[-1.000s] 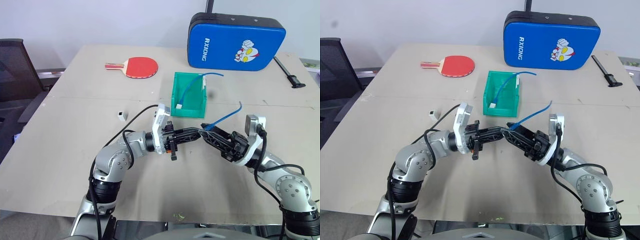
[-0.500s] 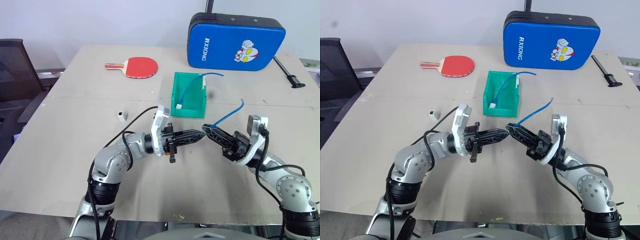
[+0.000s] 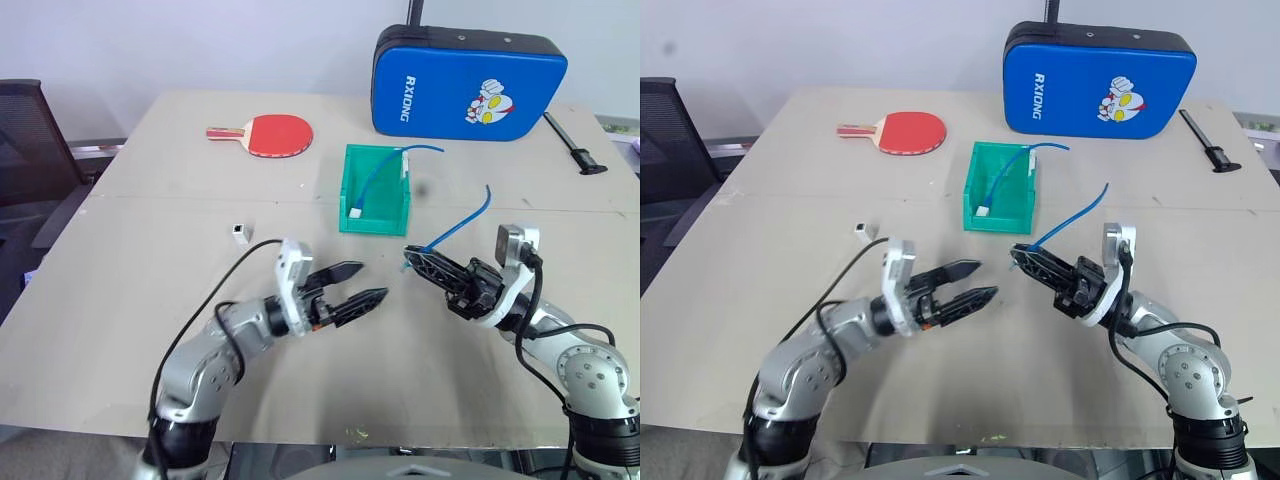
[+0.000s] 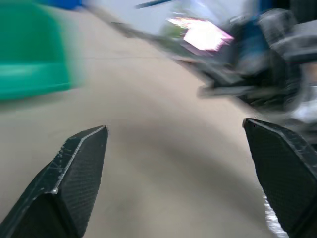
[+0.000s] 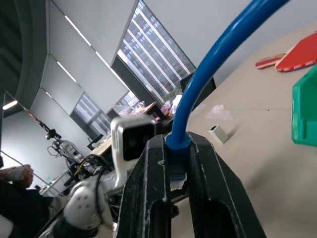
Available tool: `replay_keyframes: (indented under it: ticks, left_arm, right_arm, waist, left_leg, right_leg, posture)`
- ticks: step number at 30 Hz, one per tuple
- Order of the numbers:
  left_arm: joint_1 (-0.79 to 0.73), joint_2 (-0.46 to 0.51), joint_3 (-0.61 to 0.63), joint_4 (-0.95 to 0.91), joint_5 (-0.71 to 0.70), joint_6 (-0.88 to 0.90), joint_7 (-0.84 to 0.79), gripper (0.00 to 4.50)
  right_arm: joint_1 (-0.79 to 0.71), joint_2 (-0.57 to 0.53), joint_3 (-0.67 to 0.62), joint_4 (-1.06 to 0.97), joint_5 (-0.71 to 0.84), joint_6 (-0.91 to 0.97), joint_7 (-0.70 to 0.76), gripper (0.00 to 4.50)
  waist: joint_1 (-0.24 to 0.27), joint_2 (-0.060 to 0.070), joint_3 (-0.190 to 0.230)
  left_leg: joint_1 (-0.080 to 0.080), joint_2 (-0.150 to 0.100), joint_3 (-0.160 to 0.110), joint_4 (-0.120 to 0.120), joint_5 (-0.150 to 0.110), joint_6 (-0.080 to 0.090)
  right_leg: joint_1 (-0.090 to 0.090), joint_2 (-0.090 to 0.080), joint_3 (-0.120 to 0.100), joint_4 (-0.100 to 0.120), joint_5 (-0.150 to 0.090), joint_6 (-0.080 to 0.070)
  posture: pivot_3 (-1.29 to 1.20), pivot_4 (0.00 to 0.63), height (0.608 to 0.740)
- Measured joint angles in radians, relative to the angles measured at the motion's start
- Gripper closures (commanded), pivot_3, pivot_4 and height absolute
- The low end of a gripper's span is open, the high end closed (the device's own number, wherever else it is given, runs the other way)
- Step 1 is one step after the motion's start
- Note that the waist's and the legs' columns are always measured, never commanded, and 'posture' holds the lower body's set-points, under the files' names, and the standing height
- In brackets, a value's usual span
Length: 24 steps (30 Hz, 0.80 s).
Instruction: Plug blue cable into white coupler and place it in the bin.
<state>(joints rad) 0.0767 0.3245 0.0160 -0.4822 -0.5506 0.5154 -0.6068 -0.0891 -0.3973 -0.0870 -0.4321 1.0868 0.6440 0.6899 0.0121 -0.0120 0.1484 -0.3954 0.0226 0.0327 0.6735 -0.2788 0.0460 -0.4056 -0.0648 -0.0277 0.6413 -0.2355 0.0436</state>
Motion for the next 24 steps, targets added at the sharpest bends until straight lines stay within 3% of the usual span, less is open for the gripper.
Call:
replay_keyframes:
  ticks: [4,5,10,19,24]
  left_arm:
    - [0.097,-0.058,0.041,0.000,0.227,-0.195,0.199,0.02]
    - [0.095,-0.094,0.060,0.010,0.328,-0.259,0.306,0.02]
    - [-0.005,-0.108,0.127,0.208,0.511,-0.358,0.516,0.02]
    - [-0.170,-0.117,0.137,0.456,0.536,-0.411,0.564,0.02]
    - [-0.269,-0.103,0.185,0.555,0.458,-0.362,0.521,0.02]
  right_arm:
    - [-0.011,-0.012,0.021,0.031,-0.154,-0.107,0.062,4.50]
    - [-0.024,-0.008,0.041,0.046,-0.194,-0.135,0.083,4.50]
    - [-0.065,-0.010,0.090,0.060,-0.298,-0.198,0.131,4.50]
    - [-0.088,0.021,0.123,0.012,-0.359,-0.216,0.095,4.50]
    - [-0.087,0.042,0.140,-0.005,-0.366,-0.216,0.067,4.50]
  waist:
    - [0.014,-0.001,0.000]
    - [0.013,-0.001,0.000]
    - [0.012,-0.002,-0.001]
    - [0.007,-0.003,-0.001]
    - [0.004,-0.003,-0.001]
  left_leg:
    - [-0.001,-0.001,-0.001,0.001,0.000,0.000]
    - [0.000,-0.001,0.000,0.001,0.000,0.000]
    - [0.000,0.000,-0.001,0.001,0.000,0.000]
    - [-0.001,0.000,-0.001,0.001,0.000,0.000]
    - [0.000,-0.001,-0.002,0.002,0.000,0.000]
  right_leg:
    - [0.000,-0.001,-0.002,0.000,0.000,0.000]
    - [0.000,-0.002,-0.001,0.000,0.000,0.000]
    - [0.000,0.001,-0.005,0.001,0.001,-0.001]
    - [0.000,-0.001,-0.008,0.001,0.001,0.000]
    - [0.001,-0.003,-0.010,0.003,0.001,-0.001]
  posture:
    - [0.00,0.150,0.729]
    - [0.00,0.150,0.729]
    - [0.00,0.150,0.729]
    - [0.00,0.150,0.729]
    - [0.00,0.150,0.729]
